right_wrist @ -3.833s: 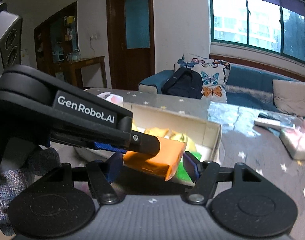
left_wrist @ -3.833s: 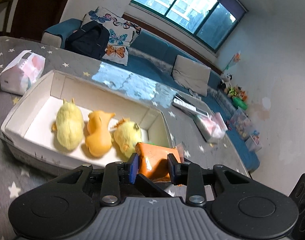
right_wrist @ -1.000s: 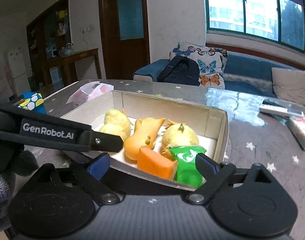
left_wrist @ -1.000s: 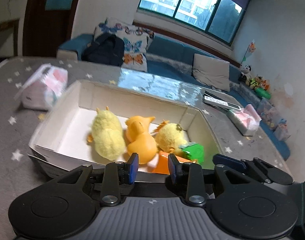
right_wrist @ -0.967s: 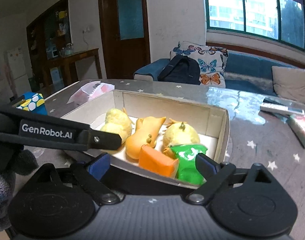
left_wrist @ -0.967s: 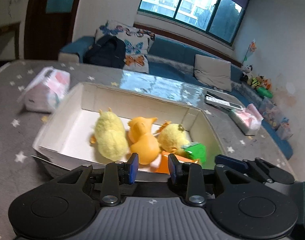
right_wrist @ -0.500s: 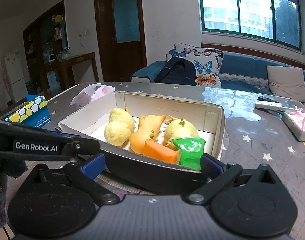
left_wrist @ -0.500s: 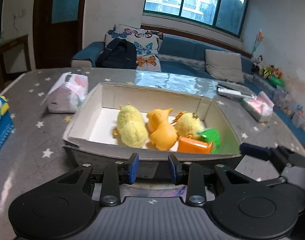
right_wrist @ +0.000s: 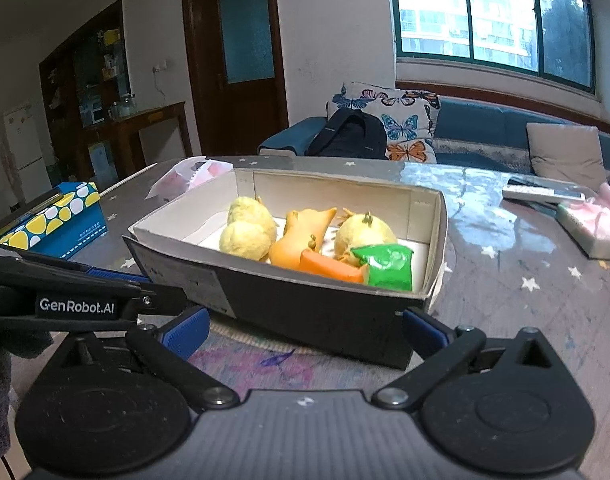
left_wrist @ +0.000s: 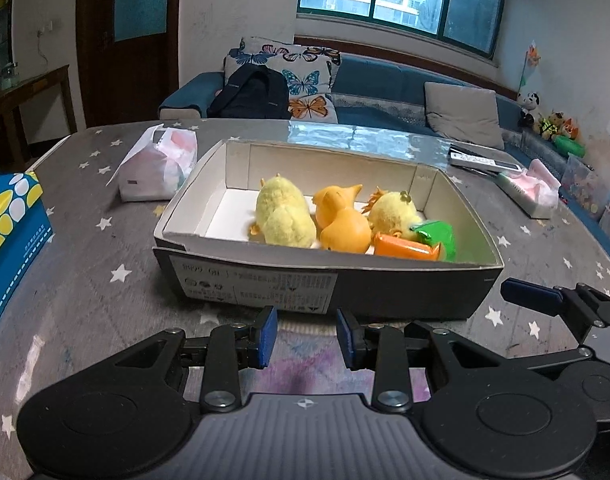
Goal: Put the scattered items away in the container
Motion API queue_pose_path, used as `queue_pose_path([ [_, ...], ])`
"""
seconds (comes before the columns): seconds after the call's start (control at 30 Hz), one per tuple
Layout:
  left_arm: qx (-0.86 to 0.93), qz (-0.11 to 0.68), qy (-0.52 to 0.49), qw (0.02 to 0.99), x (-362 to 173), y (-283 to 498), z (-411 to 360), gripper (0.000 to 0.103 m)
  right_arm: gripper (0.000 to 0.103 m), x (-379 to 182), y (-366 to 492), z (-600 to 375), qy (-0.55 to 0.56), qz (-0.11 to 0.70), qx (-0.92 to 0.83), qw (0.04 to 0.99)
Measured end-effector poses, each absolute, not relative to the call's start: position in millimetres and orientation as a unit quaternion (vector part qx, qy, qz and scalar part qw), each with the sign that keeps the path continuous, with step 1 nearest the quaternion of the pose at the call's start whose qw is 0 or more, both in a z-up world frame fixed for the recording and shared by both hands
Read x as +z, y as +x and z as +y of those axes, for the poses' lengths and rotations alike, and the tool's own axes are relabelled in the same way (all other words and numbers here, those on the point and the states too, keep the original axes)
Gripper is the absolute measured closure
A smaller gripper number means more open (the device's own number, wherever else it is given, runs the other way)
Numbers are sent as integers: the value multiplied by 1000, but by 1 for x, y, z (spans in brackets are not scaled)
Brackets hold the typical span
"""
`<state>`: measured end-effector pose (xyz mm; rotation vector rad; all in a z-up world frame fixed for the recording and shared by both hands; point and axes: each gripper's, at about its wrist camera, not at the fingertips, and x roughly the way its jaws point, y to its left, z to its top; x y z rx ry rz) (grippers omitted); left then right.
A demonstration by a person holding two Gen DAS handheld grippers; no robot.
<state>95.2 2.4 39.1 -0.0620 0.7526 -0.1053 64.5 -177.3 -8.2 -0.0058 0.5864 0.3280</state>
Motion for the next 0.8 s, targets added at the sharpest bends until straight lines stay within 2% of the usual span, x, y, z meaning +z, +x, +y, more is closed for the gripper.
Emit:
queue_pose_path([
  [0.8,-3,402,15,916,12,103,5,68,0,-34,65,-172,3,330,128,935],
])
